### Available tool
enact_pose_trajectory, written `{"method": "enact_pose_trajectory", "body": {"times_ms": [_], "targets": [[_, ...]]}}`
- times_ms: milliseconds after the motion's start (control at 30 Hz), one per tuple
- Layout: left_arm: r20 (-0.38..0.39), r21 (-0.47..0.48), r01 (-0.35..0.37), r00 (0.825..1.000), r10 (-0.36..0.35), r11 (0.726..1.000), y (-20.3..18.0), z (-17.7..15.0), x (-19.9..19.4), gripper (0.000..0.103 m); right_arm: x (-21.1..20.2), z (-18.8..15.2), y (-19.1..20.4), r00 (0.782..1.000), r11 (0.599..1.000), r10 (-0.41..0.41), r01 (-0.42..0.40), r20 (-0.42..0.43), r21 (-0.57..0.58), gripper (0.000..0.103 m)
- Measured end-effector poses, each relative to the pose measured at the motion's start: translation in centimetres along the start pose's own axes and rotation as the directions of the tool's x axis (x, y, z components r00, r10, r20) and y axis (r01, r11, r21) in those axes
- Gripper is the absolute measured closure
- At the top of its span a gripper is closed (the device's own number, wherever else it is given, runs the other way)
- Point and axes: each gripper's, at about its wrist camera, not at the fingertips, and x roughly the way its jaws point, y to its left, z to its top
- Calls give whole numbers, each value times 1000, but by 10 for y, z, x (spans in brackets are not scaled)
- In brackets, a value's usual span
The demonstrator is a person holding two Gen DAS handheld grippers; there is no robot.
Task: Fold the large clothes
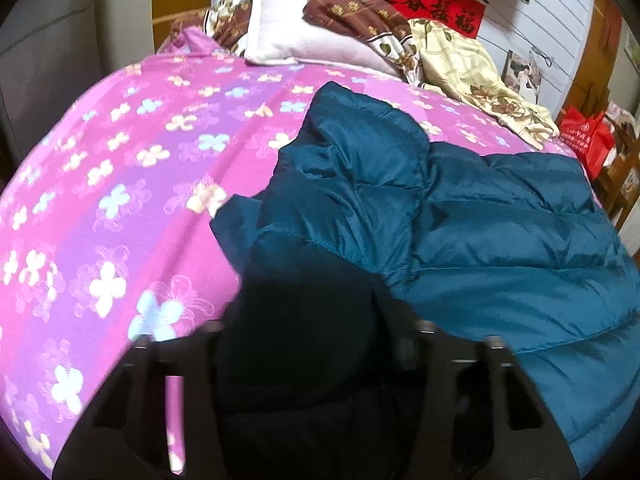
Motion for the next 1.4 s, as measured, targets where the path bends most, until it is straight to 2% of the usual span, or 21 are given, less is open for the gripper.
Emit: {"method": "enact_pose_trajectory", "body": {"times_ms": [33,100,200,300,400,467,533,600,633,700,800,867,900,933,1000,1067,1133,1200,1233,1300,1400], "targets": [[15,13,-8,1000,8,1000,-3,1,-5,75,-2,2,5,1000,999,-24,24,7,-29,57],[44,7,0,999,0,1000,-2,4,-14,84,-6,5,15,997,993,-78,80,23,-87,64],[87,-35,23,996,-20,999,6,12,-26,87,-17,9,32,985,972,-152,163,75,-171,73],[134,-58,33,991,-25,998,9,21,-40,88,-36,15,44,968,955,-192,222,159,-199,76],[170,-87,54,985,-39,995,12,30,-52,89,-58,26,60,934,930,-238,298,266,-214,79],[197,-105,67,979,-45,992,14,36,-60,89,-70,34,68,903,911,-272,353,332,-212,87],[215,-112,71,975,-46,991,15,42,-62,90,-81,45,70,877,912,-279,370,391,-178,91],[201,-126,62,979,-36,990,18,44,-56,90,-79,54,67,890,930,-253,332,379,-157,91],[183,-126,57,983,-34,990,19,43,-51,90,-72,56,64,904,939,-242,310,351,-150,91],[138,-121,34,990,-17,992,21,37,-36,90,-58,54,50,943,978,-157,190,294,-89,91],[84,-109,5,996,4,994,24,31,-17,89,-41,47,22,963,988,-151,146,222,42,91],[84,-100,2,996,6,995,24,28,-16,88,-41,45,7,966,983,-161,138,202,119,82],[88,-92,-4,996,12,996,22,27,-16,88,-44,44,1,964,980,-164,135,210,149,60],[92,-79,-17,995,24,997,19,26,-16,88,-47,44,-4,960,977,-160,121,232,173,28],[94,-69,-31,995,37,997,17,24,-16,87,-47,48,-8,950,981,-147,104,275,165,0],[92,-66,-35,995,41,997,17,23,-14,86,-35,53,-10,962,985,-135,103,236,142,0],[82,-63,-37,996,42,997,17,23,-10,83,-2,55,-24,996,988,-13,0,84,152,0],[73,-62,-36,996,41,997,19,25,-5,80,25,52,-37,999,985,10,-4,-35,175,1],[64,-64,-27,997,31,998,20,24,0,79,36,46,-42,994,977,90,-76,-60,201,3],[42,-72,-8,999,11,997,21,25,6,77,47,37,-50,974,949,225,-209,-39,236,8],[23,-106,52,998,-50,993,28,28,15,80,47,34,-51,964,939,266,-263,17,221,38]]}}
